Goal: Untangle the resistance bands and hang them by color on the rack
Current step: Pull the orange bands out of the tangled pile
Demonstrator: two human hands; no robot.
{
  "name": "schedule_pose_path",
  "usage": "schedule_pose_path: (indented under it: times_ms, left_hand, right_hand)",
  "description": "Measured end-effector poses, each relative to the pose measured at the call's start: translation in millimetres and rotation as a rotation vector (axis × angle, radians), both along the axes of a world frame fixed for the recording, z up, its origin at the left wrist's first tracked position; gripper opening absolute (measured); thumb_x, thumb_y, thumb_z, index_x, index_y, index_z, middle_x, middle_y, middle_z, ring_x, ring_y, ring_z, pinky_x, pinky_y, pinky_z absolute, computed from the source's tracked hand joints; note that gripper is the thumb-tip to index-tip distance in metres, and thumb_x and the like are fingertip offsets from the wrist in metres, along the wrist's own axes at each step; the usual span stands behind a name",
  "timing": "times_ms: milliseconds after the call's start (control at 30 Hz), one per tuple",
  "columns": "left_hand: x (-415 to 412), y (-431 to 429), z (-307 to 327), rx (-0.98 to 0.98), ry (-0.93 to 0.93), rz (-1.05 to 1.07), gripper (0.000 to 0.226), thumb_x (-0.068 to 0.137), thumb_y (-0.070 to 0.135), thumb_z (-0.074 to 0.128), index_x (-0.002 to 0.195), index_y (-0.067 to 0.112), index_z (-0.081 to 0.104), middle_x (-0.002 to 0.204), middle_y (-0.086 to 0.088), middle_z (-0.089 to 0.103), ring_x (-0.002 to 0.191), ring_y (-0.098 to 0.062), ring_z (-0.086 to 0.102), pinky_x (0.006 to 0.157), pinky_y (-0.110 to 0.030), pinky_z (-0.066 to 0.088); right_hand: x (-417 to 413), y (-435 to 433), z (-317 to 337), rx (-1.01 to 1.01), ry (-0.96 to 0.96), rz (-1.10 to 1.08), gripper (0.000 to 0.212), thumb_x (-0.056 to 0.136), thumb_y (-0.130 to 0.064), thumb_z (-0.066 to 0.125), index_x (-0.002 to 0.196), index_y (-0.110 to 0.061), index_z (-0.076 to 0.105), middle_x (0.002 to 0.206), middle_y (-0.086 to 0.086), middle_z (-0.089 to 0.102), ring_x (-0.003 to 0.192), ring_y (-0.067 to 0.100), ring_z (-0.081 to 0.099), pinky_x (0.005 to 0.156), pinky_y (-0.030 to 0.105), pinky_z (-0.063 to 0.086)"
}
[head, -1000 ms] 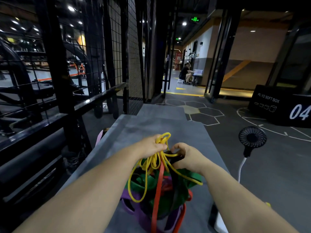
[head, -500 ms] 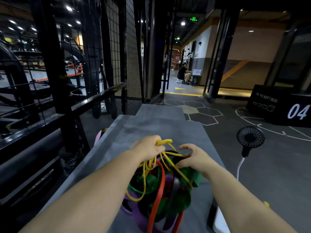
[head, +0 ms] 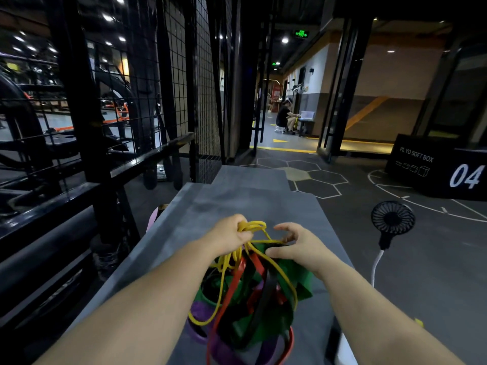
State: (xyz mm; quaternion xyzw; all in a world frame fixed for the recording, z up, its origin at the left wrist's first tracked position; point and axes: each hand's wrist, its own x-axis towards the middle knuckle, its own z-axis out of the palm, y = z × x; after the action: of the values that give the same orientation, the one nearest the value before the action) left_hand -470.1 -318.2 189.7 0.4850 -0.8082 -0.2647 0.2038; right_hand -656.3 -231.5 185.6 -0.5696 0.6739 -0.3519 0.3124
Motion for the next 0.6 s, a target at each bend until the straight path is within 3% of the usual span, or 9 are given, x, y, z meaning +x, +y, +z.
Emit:
schedule_pose_path:
  times_ms: [100, 167, 300, 367, 433, 600]
  left_hand:
    - [-1.9, -2.4, 8.8, 0.03, 0.129, 0.019, 0.019, 0.09, 0.03, 0.058, 0.078, 0.023, 0.046, 0.08, 0.0, 0.066, 0.083, -0.021, 0.066, 0.07, -0.034, 0.046]
    - [-4.1, -5.0, 19.1, 0.017, 0.194, 0.036, 0.017, 0.09, 0.026, 0.058, 0.08, 0.019, 0.046, 0.085, -0.005, 0.068, 0.089, -0.024, 0.067, 0.073, -0.034, 0.048]
    - [-4.5, -18.6, 55.2, -0.042, 0.362, 0.094, 0.013, 0.085, 0.027, 0.057, 0.089, 0.016, 0.05, 0.089, -0.01, 0.072, 0.087, -0.03, 0.067, 0.08, -0.045, 0.053]
    - [-3.8, -21.9, 84.4, -0.065, 0.537, 0.083, 0.007, 0.086, 0.022, 0.057, 0.088, 0.018, 0.051, 0.084, -0.011, 0.072, 0.084, -0.031, 0.069, 0.08, -0.05, 0.055]
    - [-4.0, -24.5, 116.3, -0.079, 0.702, 0.034, 0.006, 0.092, 0.012, 0.055, 0.09, 0.017, 0.051, 0.079, -0.008, 0.072, 0.078, -0.024, 0.07, 0.08, -0.045, 0.055]
    - [-3.7, -25.8, 166.5, -0.121, 0.773, -0.068, 0.009, 0.094, 0.009, 0.056, 0.091, 0.015, 0.05, 0.079, -0.008, 0.067, 0.068, -0.015, 0.069, 0.071, -0.042, 0.058]
  right_hand:
    - [9.9, -4.9, 10.8, 0.067, 0.31, -0.069, 0.062, 0.065, -0.056, 0.081, 0.119, -0.038, 0.055, 0.103, -0.012, 0.054, 0.102, 0.014, 0.058, 0.077, 0.029, 0.044]
    - [15.4, -10.1, 22.7, 0.082, 0.376, -0.081, 0.049, 0.07, -0.052, 0.077, 0.113, -0.033, 0.061, 0.105, -0.009, 0.06, 0.099, 0.016, 0.059, 0.076, 0.03, 0.048]
    - [19.4, -23.0, 61.4, -0.09, 0.341, -0.211, 0.025, 0.07, -0.043, 0.079, 0.087, -0.029, 0.067, 0.082, -0.009, 0.064, 0.082, 0.014, 0.061, 0.063, 0.027, 0.045]
    - [22.2, -30.2, 89.5, -0.248, 0.274, -0.31, 0.025, 0.068, -0.042, 0.081, 0.081, -0.027, 0.065, 0.079, -0.01, 0.063, 0.075, 0.011, 0.059, 0.058, 0.026, 0.043]
    - [27.1, -35.0, 120.6, -0.394, 0.213, -0.373, 0.023, 0.071, -0.039, 0.08, 0.076, -0.027, 0.061, 0.076, -0.01, 0.061, 0.072, 0.009, 0.056, 0.058, 0.027, 0.042]
    - [31.3, -43.3, 161.3, -0.623, 0.149, -0.385, 0.03, 0.077, -0.034, 0.077, 0.062, -0.026, 0.052, 0.061, -0.009, 0.055, 0.057, 0.01, 0.05, 0.051, 0.027, 0.036]
